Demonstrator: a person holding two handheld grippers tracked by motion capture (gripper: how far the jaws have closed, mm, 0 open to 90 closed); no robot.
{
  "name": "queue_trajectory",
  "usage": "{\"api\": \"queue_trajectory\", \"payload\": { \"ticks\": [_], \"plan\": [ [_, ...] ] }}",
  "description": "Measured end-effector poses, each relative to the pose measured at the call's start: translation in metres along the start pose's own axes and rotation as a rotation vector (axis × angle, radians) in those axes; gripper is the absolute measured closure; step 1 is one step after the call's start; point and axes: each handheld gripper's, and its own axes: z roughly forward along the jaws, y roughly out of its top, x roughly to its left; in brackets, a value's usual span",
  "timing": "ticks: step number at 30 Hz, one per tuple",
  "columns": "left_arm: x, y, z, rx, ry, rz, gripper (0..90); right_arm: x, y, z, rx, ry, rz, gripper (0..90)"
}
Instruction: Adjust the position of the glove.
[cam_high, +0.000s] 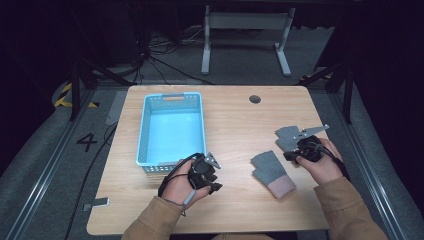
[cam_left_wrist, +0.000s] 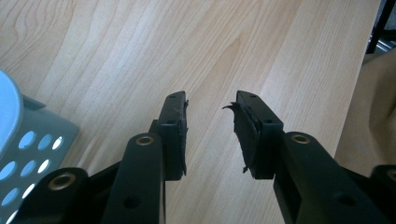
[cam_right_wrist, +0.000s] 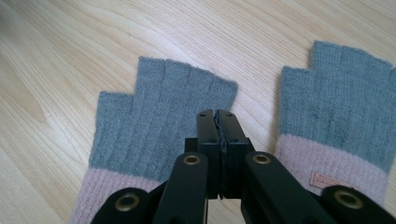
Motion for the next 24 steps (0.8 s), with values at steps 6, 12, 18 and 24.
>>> {"api": "queue_trajectory", "payload": {
  "ticks": [6,12,18,24],
  "plan": [
    [0.0,0.001,0.0,-0.003,-0.018,-0.005,67.3,0.005,0.001,0.002,-0.014,0.036,-0.014,90.0],
    [0.001,0.0,-0.001,0.002,-0.024,-0.007,66.0,0.02,0.009,0.007,-0.032,0.093,-0.042,90.0],
    [0.0,-0.001,-0.001,-0.004,-0.03,-0.01,64.6,0.032,0.015,0.02,-0.025,0.126,-0.063,90.0],
    [0.001,-0.002,-0.002,-0.008,-0.028,-0.019,63.1,0.044,0.019,0.035,-0.01,0.145,-0.084,90.0]
  ]
}}
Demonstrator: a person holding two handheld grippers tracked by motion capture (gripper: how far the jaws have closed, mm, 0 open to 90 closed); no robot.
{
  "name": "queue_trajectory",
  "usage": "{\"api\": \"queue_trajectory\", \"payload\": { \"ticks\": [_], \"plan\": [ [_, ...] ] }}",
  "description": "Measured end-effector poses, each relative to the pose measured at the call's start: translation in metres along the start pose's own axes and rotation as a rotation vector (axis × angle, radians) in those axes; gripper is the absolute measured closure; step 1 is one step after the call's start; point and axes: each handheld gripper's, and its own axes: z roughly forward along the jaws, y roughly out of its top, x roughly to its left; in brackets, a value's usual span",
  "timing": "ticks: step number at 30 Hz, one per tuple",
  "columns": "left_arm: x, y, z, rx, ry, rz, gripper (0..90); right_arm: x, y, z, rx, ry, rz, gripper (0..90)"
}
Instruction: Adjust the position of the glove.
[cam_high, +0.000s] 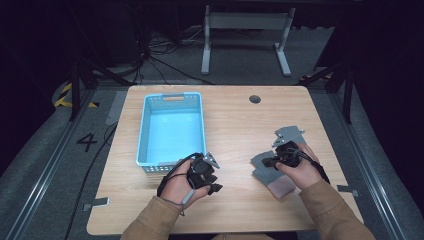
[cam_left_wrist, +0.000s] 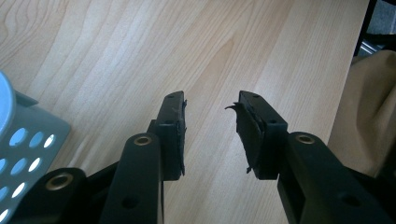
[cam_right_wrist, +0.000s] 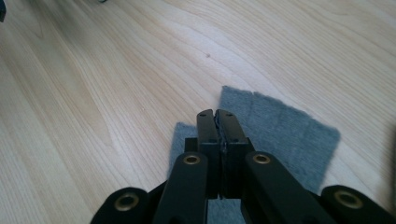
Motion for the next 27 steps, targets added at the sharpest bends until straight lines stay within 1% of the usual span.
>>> {"api": "queue_trajectory", "payload": {
  "ticks": [3,5,7,12,16,27],
  "plan": [
    [0.0,0.0,0.0,0.0,0.0,0.0,62.8,0.003,0.002,0.01,0.019,0.007,-0.012,90.0],
    [0.0,0.0,0.0,-0.001,-0.001,0.0,62.5,0.005,0.002,0.016,0.044,0.005,-0.016,90.0],
    [0.0,0.0,0.0,0.0,-0.001,0.0,62.3,0.007,0.002,0.02,0.051,0.004,-0.02,90.0],
    [0.0,0.0,0.001,0.002,-0.002,-0.001,61.9,0.007,0.001,0.026,0.072,-0.009,-0.021,90.0],
    [0.0,0.0,0.001,0.003,-0.004,-0.003,61.6,0.007,0.001,0.03,0.079,-0.019,-0.022,90.0],
    [0.001,-0.001,0.001,0.005,-0.007,-0.008,61.2,0.008,-0.001,0.038,0.107,-0.022,-0.026,90.0]
  ]
}}
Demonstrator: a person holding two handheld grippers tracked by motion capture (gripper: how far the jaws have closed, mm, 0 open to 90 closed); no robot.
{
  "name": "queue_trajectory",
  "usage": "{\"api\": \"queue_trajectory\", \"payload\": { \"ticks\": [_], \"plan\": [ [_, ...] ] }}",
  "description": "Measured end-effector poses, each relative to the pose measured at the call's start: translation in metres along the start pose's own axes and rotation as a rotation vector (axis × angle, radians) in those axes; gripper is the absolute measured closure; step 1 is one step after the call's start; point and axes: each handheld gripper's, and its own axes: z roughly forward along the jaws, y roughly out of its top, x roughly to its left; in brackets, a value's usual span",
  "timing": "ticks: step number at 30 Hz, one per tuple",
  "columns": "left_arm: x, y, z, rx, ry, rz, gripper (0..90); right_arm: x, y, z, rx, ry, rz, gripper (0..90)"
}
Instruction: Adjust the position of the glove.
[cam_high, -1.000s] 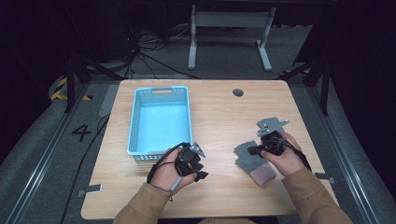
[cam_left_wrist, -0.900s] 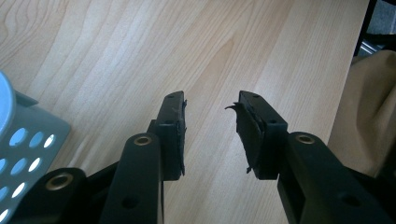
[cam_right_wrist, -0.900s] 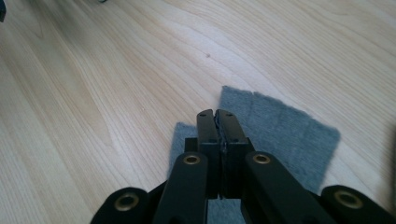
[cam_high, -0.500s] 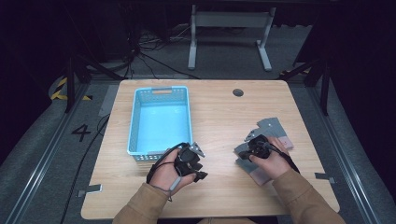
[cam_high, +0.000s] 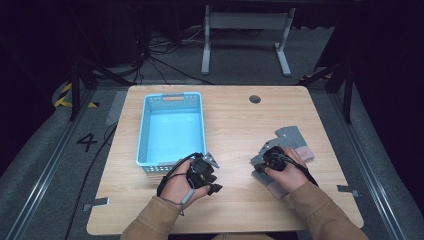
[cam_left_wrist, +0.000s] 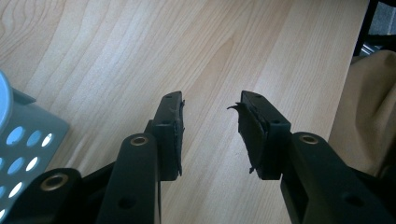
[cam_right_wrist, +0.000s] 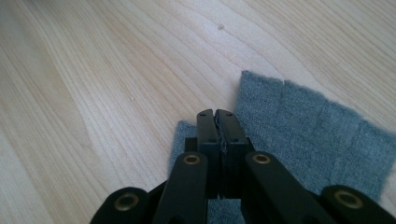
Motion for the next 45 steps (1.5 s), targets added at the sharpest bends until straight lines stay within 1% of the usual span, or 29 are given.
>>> {"api": "queue_trajectory", "payload": {
  "ticks": [4,8,12,18,21,25,26,30,31,32,35,36,37,38,40,41,42,43,44,45],
  "plan": [
    [0.0,0.0,0.0,-0.002,-0.001,-0.001,61.1,0.0,-0.001,0.002,0.008,0.001,0.001,90.0],
    [0.0,0.0,0.0,0.003,-0.002,0.0,61.0,0.001,0.0,0.003,0.009,0.0,-0.009,90.0],
    [0.0,0.0,0.0,0.001,-0.001,0.001,60.8,0.005,0.0,0.003,0.015,0.013,-0.023,90.0],
    [0.0,0.004,0.002,0.0,-0.011,0.008,60.4,0.018,-0.001,0.002,0.037,0.062,-0.067,90.0],
    [0.0,0.007,0.003,0.0,-0.015,0.014,60.3,0.024,-0.002,0.001,0.051,0.08,-0.09,90.0],
    [0.0,0.01,0.005,0.003,-0.02,0.029,60.2,0.032,-0.005,-0.001,0.07,0.104,-0.113,90.0],
    [0.0,0.011,0.005,0.003,-0.023,0.025,60.1,0.033,-0.006,-0.002,0.072,0.114,-0.118,90.0],
    [0.0,0.015,0.008,0.009,-0.03,0.041,60.2,0.037,-0.009,-0.003,0.084,0.143,-0.14,90.0],
    [-0.001,0.016,0.008,0.006,-0.031,0.037,60.2,0.038,-0.01,-0.004,0.088,0.149,-0.147,90.0],
    [0.0,0.016,0.009,0.011,-0.034,0.049,60.2,0.039,-0.011,-0.004,0.091,0.158,-0.143,90.0],
    [0.0,0.019,0.01,0.011,-0.039,0.055,60.1,0.041,-0.012,-0.008,0.072,0.154,-0.162,90.0],
    [0.0,0.019,0.01,0.011,-0.039,0.055,60.1,0.041,-0.012,-0.008,0.072,0.154,-0.162,90.0],
    [0.0,0.02,0.01,0.013,-0.041,0.057,60.1,0.041,-0.013,-0.013,0.053,0.166,-0.16,90.0],
    [0.0,0.021,0.01,0.014,-0.042,0.062,60.1,0.04,-0.014,-0.016,0.046,0.169,-0.158,90.0],
    [-0.001,0.022,0.011,0.006,-0.042,0.058,60.2,0.039,-0.017,-0.023,0.043,0.176,-0.147,90.0],
    [0.0,0.024,0.011,0.012,-0.046,0.068,60.2,0.038,-0.018,-0.026,0.04,0.176,-0.138,90.0],
    [0.0,0.025,0.012,0.005,-0.048,0.06,60.2,0.037,-0.02,-0.028,0.039,0.173,-0.132,90.0],
    [0.0,0.026,0.013,0.006,-0.048,0.068,60.2,0.036,-0.021,-0.03,0.036,0.169,-0.126,90.0],
    [-0.001,0.028,0.013,0.008,-0.054,0.064,60.2,0.034,-0.022,-0.032,0.034,0.17,-0.12,90.0],
    [-0.001,0.029,0.014,0.007,-0.056,0.072,60.2,0.033,-0.024,-0.034,0.033,0.169,-0.116,90.0]
  ]
}}
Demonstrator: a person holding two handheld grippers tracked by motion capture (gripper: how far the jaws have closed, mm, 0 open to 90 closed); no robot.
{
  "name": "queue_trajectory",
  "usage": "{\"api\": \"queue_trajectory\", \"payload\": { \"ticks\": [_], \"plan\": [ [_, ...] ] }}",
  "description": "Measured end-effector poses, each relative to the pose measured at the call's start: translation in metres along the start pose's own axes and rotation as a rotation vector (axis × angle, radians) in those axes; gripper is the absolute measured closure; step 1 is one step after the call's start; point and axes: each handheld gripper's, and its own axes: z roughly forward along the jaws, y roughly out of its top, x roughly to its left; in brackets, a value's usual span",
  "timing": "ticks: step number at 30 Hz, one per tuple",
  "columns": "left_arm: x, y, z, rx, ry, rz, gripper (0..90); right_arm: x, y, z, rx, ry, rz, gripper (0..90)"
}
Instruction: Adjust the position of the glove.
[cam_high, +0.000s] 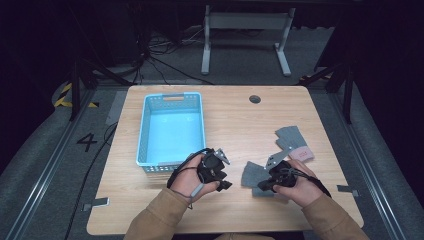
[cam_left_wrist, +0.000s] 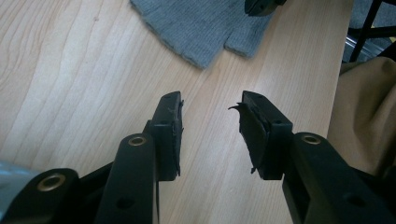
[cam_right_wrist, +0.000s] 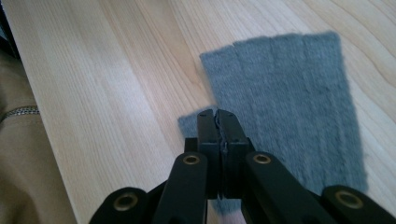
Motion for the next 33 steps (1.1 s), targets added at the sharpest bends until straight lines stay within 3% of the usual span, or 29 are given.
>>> {"api": "queue_trajectory", "payload": {
  "ticks": [8,24,33],
  "plan": [
    [0.0,0.012,0.005,0.012,-0.011,0.021,60.1,-0.001,-0.017,-0.01,0.021,0.01,0.035,90.0],
    [0.002,0.023,0.01,0.014,-0.028,0.028,60.4,0.003,-0.037,-0.01,0.116,0.063,0.023,90.0],
    [0.002,0.024,0.011,0.014,-0.031,0.038,60.3,-0.004,-0.044,-0.007,0.151,0.045,0.046,90.0]
  ]
}}
